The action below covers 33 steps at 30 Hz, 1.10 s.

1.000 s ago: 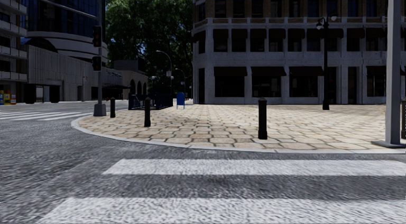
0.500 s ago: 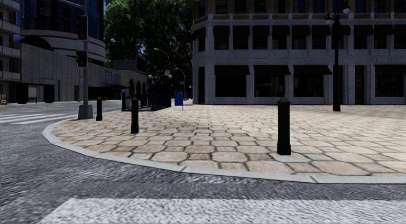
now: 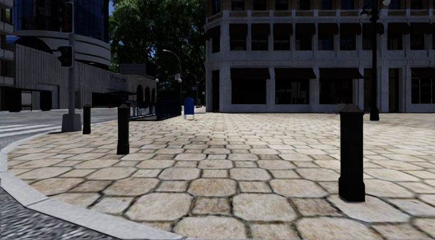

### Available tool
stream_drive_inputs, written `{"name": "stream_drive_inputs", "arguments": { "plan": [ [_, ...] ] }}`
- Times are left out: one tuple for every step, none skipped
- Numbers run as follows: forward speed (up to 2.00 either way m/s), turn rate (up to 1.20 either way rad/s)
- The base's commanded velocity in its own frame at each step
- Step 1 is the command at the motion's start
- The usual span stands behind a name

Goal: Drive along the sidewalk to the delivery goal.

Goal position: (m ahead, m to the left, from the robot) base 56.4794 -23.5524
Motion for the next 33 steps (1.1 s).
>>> {"name": "stream_drive_inputs", "arguments": {
  "plan": [
    [2.0, 0.0],
    [2.0, 0.0],
    [2.0, 0.0],
    [2.0, 0.0],
    [2.0, 0.0],
    [2.0, 0.0],
    [2.0, 0.0],
    [2.0, 0.0],
    [2.0, 0.0],
    [2.0, 0.0],
    [2.0, 0.0],
    [2.0, 0.0],
    [2.0, 0.0],
    [2.0, 0.0],
    [2.0, 0.0],
    [2.0, 0.0],
    [2.0, 0.0],
    [2.0, 0.0],
    [2.0, 0.0],
    [2.0, 0.0],
    [2.0, 0.0],
    [2.0, 0.0],
    [2.0, 0.0],
    [2.0, 0.0],
    [2.0, 0.0],
    [2.0, 0.0],
    [2.0, 0.0],
    [2.0, 0.0],
    [2.0, 0.0],
    [2.0, 0.0],
    [2.0, 0.0],
    [2.0, 0.0],
    [2.0, 0.0]
  ]
}}
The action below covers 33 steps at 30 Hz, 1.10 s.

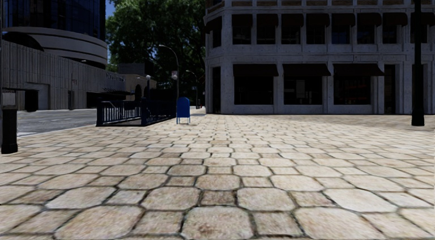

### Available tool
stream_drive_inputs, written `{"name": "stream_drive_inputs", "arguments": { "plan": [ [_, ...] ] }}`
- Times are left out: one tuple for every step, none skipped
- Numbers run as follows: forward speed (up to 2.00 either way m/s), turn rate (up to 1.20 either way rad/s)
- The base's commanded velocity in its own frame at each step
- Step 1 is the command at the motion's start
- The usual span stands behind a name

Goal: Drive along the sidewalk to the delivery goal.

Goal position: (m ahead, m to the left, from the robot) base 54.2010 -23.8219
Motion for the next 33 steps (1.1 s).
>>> {"name": "stream_drive_inputs", "arguments": {
  "plan": [
    [2.0, 0.0],
    [2.0, 0.0],
    [2.0, 0.0],
    [2.0, 0.0],
    [2.0, 0.0],
    [2.0, 0.0],
    [2.0, 0.0],
    [2.0, 0.0],
    [2.0, 0.0],
    [2.0, 0.0],
    [2.0, 0.0],
    [2.0, 0.0],
    [2.0, 0.0],
    [2.0, 0.0],
    [2.0, 0.0],
    [2.0, 0.0],
    [2.0, 0.0],
    [2.0, 0.0],
    [2.0, 0.0],
    [2.0, 0.0],
    [2.0, 0.0],
    [2.0, 0.0],
    [2.0, 0.0],
    [2.0, 0.0],
    [2.0, 0.0],
    [2.0, 0.0],
    [2.0, 0.0],
    [2.0, 0.0],
    [2.0, 0.0],
    [2.0, 0.0],
    [2.0, 0.0],
    [2.0, 0.0],
    [2.0, 0.0]
  ]
}}
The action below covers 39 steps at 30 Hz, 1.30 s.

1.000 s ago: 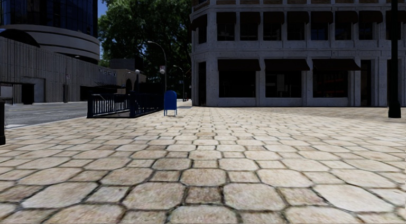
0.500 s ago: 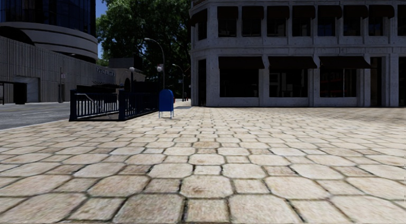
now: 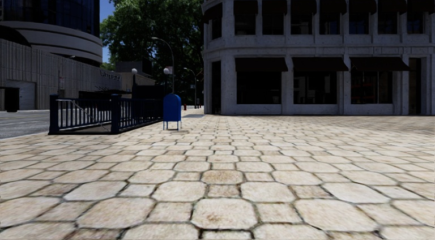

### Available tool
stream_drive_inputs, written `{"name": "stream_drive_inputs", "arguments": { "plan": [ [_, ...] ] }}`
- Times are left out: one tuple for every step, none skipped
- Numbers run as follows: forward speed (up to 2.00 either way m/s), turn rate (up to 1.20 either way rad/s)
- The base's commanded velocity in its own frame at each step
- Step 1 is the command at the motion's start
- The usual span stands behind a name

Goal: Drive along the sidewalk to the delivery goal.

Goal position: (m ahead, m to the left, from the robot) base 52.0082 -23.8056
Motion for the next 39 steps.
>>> {"name": "stream_drive_inputs", "arguments": {
  "plan": [
    [2.0, 0.0],
    [2.0, 0.0],
    [2.0, 0.0],
    [2.0, 0.0],
    [2.0, 0.0],
    [2.0, 0.0],
    [2.0, 0.0],
    [2.0, 0.0],
    [2.0, 0.0],
    [2.0, 0.0],
    [2.0, 0.0],
    [2.0, 0.0],
    [2.0, 0.0],
    [2.0, 0.0],
    [2.0, 0.0],
    [2.0, 0.0],
    [2.0, 0.0],
    [2.0, 0.0],
    [2.0, 0.0],
    [2.0, 0.0],
    [2.0, 0.0],
    [2.0, 0.0],
    [2.0, 0.0],
    [2.0, 0.0],
    [2.0, 0.0],
    [2.0, 0.0],
    [2.0, 0.0],
    [2.0, 0.0],
    [2.0, 0.0],
    [2.0, 0.0],
    [2.0, 0.0],
    [2.0, 0.0],
    [2.0, 0.0],
    [2.0, 0.0],
    [2.0, 0.0],
    [2.0, 0.0],
    [2.0, 0.0],
    [2.0, 0.0],
    [2.0, 0.0]
  ]
}}
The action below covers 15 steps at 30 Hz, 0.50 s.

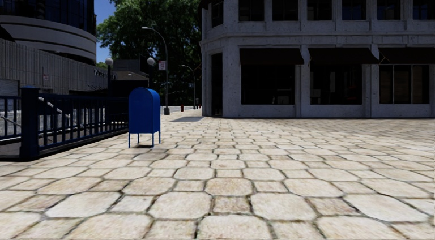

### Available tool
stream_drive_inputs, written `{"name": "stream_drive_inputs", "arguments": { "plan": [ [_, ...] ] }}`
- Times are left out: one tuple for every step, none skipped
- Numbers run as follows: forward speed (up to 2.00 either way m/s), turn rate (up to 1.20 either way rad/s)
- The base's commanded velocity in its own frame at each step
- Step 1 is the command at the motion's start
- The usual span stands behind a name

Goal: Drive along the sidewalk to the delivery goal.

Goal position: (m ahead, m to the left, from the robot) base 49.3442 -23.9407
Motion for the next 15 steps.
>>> {"name": "stream_drive_inputs", "arguments": {
  "plan": [
    [2.0, 0.0],
    [2.0, 0.0],
    [2.0, 0.0],
    [2.0, 0.0],
    [2.0, 0.0],
    [2.0, 0.0],
    [2.0, 0.0],
    [2.0, 0.0],
    [2.0, 0.0],
    [2.0, 0.0],
    [2.0, 0.0],
    [2.0, 0.0],
    [2.0, 0.0],
    [2.0, 0.0],
    [2.0, 0.0]
  ]
}}
